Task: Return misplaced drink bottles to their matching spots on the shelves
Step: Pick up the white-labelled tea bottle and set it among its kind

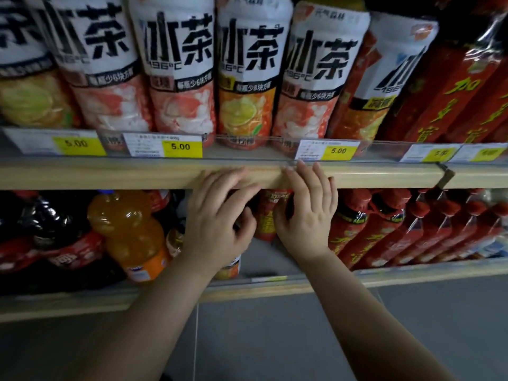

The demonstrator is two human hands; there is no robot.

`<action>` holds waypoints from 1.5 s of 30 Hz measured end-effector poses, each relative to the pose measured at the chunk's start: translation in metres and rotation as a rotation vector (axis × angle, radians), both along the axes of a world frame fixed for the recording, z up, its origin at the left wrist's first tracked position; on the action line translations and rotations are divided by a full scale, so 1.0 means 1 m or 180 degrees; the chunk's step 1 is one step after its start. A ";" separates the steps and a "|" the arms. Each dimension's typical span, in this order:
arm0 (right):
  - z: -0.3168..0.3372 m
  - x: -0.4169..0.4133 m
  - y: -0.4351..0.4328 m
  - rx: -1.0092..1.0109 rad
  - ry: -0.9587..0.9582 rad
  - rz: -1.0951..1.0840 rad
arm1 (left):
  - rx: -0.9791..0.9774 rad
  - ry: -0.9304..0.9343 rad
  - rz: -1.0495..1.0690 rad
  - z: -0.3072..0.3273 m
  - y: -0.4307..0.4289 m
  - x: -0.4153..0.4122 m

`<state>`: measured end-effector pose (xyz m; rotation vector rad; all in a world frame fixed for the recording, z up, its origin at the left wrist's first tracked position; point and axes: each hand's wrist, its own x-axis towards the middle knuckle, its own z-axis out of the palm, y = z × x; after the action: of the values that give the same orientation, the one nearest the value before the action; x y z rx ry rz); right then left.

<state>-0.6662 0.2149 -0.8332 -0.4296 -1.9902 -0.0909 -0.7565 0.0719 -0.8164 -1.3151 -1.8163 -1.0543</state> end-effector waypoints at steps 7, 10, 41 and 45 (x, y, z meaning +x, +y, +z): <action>-0.015 -0.014 0.003 0.0148 0.0203 -0.0253 | -0.1554 -0.1437 0.0426 -0.066 -0.011 -0.019; -0.015 -0.020 0.002 0.0138 0.0287 -0.0330 | -0.2389 -0.1938 0.0628 -0.088 -0.002 -0.022; 0.002 0.128 -0.034 -0.2436 -0.0693 0.0428 | -0.0690 -0.2633 -0.0825 0.063 0.068 0.075; 0.006 0.119 -0.026 -0.2205 -0.0251 -0.0298 | -0.0651 -0.2586 -0.1003 0.082 0.092 0.092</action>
<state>-0.5475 0.1885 -0.8271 -0.9700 -2.0405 0.5460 -0.6642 0.1634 -0.7347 -1.4409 -2.3873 -1.8032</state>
